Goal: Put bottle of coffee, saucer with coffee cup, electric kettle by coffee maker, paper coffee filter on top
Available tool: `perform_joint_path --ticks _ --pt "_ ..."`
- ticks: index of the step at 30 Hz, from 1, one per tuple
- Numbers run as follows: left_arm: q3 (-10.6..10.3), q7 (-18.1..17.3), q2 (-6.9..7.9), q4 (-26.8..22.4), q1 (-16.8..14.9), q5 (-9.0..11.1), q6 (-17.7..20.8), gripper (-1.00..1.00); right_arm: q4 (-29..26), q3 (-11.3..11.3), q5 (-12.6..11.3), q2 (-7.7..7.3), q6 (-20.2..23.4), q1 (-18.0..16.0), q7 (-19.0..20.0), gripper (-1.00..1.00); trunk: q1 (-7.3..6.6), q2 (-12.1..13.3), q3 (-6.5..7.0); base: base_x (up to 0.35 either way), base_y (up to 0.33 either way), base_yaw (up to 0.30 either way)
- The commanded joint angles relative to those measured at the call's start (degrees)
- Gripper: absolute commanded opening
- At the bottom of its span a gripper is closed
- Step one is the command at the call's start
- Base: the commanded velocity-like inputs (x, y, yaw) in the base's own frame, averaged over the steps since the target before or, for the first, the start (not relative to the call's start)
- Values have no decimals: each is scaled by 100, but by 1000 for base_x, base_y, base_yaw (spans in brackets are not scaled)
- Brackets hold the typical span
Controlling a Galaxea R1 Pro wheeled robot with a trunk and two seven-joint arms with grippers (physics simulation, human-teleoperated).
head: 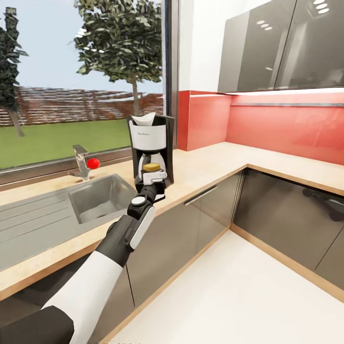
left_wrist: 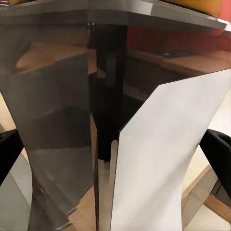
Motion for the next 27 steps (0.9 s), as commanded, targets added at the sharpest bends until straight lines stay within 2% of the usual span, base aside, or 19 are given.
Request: perform_joint_path --ticks 1,20,27 --pt "-9 43 0 -6 -5 43 16 -100 20 25 0 0 -43 -9 2 100 0 -4 -13 0 0 0" --pt "-10 45 0 -12 -5 43 16 -100 21 27 -2 0 -43 -9 3 100 0 -4 -95 0 0 0" --pt "-10 47 0 -15 -5 43 16 -100 19 26 -1 0 -43 -9 2 100 0 -4 -95 0 -101 0"
